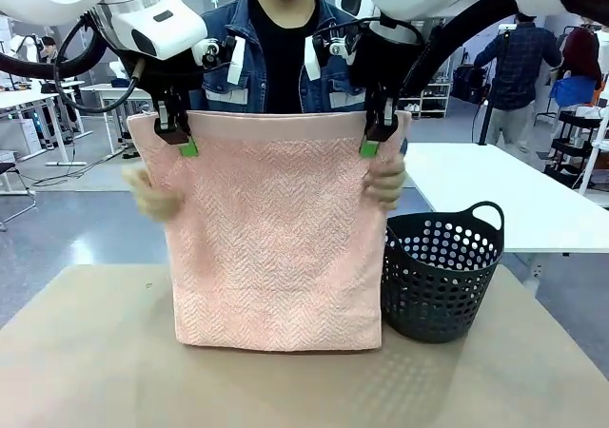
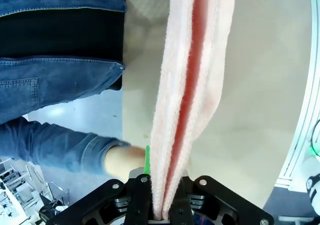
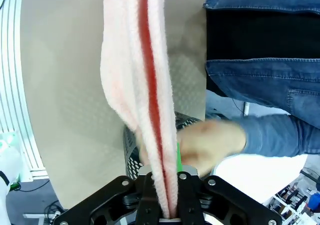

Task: Fold the towel.
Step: Release the end of the 100 cm Hotel Towel you were holding and grab the top end of the folded side, then release the end of the 100 cm Hotel Towel you were holding.

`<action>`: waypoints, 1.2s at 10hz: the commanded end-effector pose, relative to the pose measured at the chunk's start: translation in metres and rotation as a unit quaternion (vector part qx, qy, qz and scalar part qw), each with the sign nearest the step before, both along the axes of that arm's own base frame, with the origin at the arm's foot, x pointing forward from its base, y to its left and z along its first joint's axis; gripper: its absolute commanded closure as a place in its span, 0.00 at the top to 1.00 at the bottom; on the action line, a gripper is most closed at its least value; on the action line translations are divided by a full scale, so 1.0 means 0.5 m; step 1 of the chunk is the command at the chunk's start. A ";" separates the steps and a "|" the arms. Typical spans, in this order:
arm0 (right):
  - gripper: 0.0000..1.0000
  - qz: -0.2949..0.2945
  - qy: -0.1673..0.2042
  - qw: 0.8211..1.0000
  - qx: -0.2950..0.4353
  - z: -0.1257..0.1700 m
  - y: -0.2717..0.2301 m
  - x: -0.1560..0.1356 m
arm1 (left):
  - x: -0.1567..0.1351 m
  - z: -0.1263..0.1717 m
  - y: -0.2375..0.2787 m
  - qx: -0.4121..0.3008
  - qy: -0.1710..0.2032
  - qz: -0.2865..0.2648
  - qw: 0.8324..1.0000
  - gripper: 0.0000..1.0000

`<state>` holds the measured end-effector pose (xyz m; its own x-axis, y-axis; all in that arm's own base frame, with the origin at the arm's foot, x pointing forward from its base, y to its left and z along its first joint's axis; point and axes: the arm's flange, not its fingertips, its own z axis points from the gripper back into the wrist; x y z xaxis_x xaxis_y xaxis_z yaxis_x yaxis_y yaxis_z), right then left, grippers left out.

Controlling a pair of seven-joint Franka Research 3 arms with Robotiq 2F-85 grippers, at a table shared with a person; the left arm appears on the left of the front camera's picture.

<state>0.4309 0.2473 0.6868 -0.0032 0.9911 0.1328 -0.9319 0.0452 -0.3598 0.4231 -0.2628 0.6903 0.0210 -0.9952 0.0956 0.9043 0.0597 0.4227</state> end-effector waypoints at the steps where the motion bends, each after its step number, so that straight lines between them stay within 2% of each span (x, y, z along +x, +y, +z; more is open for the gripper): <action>1: 0.00 -0.001 -0.004 1.000 0.002 0.007 -0.005 -0.002 | -0.001 0.005 0.001 -0.001 -0.002 0.000 1.000 0.00; 12: 0.00 -0.001 -0.004 1.000 0.002 0.007 -0.005 -0.002 | -0.001 0.005 0.001 -0.001 -0.002 0.000 1.000 0.00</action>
<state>0.4307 0.2474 0.6871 -0.0037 0.9911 0.1331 -0.9316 0.0450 -0.3607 0.4231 -0.2629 0.6905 0.0209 -0.9952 0.0958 0.9041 0.0597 0.4231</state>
